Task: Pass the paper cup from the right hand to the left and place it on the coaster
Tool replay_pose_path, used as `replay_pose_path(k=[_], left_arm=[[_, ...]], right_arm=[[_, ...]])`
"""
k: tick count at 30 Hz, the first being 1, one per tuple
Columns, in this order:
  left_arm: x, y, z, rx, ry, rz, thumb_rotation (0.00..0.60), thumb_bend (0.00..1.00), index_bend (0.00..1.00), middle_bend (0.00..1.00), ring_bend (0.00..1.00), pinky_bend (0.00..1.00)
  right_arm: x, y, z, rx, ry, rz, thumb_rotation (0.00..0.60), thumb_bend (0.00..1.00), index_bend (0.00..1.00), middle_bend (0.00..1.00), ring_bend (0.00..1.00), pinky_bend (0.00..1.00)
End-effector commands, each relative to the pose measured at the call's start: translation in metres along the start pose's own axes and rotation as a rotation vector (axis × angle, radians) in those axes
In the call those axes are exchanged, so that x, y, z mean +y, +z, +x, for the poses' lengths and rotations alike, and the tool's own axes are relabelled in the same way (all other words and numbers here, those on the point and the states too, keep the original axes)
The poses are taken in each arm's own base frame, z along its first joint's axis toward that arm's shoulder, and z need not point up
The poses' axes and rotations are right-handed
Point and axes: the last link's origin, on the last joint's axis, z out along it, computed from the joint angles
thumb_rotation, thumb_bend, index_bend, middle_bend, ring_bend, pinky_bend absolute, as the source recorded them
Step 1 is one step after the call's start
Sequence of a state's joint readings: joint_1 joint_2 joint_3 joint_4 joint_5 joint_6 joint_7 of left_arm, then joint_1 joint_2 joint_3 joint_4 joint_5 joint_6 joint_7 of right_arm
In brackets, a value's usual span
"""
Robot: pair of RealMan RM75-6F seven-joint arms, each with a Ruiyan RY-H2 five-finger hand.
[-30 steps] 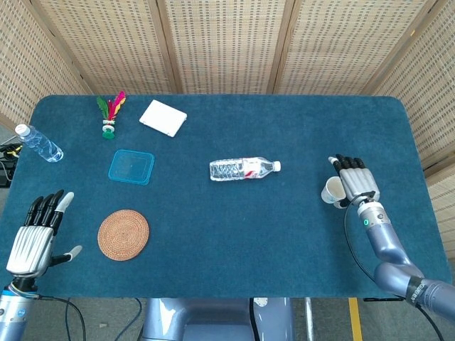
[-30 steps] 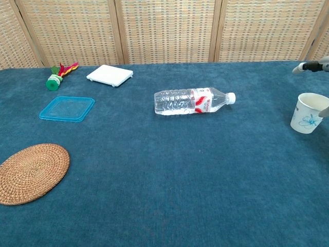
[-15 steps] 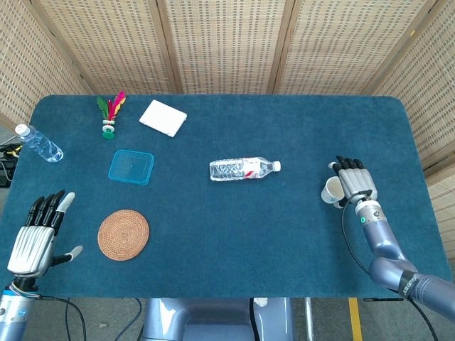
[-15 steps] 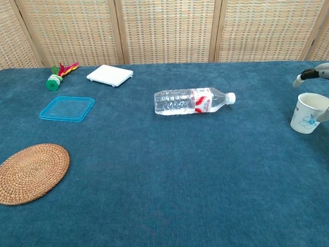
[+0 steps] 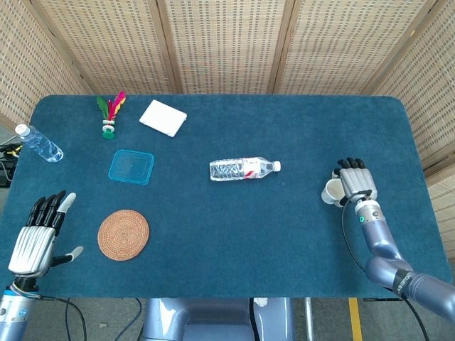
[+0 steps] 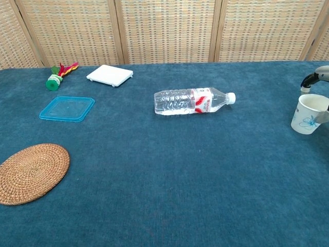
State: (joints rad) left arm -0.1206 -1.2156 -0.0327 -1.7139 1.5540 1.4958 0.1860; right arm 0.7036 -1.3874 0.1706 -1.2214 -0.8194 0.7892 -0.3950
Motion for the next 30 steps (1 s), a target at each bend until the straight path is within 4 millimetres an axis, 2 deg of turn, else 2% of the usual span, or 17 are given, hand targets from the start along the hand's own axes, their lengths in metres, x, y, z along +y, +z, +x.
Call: replay_pose_path(k=[1, 9, 16, 19, 23, 28, 30], left_arm=[[0.0, 0.0, 0.0, 0.001, -0.001, -0.001, 0.6, 0.05, 0.0, 0.0, 0.0, 0.0], [-0.001, 0.0, 0.001, 0.001, -0.005, -0.001, 0.6, 0.05, 0.0, 0.0, 0.0, 0.0], [-0.001, 0.0, 0.001, 0.004, -0.006, -0.001, 0.6, 0.05, 0.0, 0.0, 0.0, 0.0], [0.0, -0.001, 0.001, 0.005, -0.006, -0.004, 0.6, 0.05, 0.0, 0.0, 0.0, 0.0], [-0.001, -0.001, 0.002, 0.007, -0.007, -0.002, 0.6, 0.05, 0.0, 0.0, 0.0, 0.0], [-0.003, -0.001, 0.004, 0.013, -0.012, 0.005, 0.6, 0.05, 0.0, 0.0, 0.0, 0.0], [-0.005, -0.001, 0.005, 0.018, -0.015, 0.01, 0.6, 0.05, 0.0, 0.0, 0.0, 0.0]], right_arm=[[-0.001, 0.0, 0.0, 0.001, 0.001, 0.003, 0.6, 0.08, 0.43, 0.14, 0.0, 0.0], [-0.008, -0.005, 0.005, 0.023, 0.003, 0.026, 0.6, 0.08, 0.45, 0.16, 0.0, 0.0], [-0.023, -0.01, 0.019, 0.074, -0.002, 0.071, 0.6, 0.08, 0.45, 0.16, 0.0, 0.0], [-0.04, -0.016, 0.031, 0.111, -0.007, 0.115, 0.6, 0.08, 0.45, 0.16, 0.0, 0.0], [-0.074, -0.026, 0.044, 0.148, -0.007, 0.2, 0.6, 0.08, 0.45, 0.15, 0.0, 0.0], [-0.115, -0.036, 0.05, 0.168, -0.003, 0.293, 0.6, 0.08, 0.45, 0.15, 0.0, 0.0], [-0.138, -0.041, 0.051, 0.168, -0.002, 0.338, 0.6, 0.08, 0.45, 0.15, 0.0, 0.0]])
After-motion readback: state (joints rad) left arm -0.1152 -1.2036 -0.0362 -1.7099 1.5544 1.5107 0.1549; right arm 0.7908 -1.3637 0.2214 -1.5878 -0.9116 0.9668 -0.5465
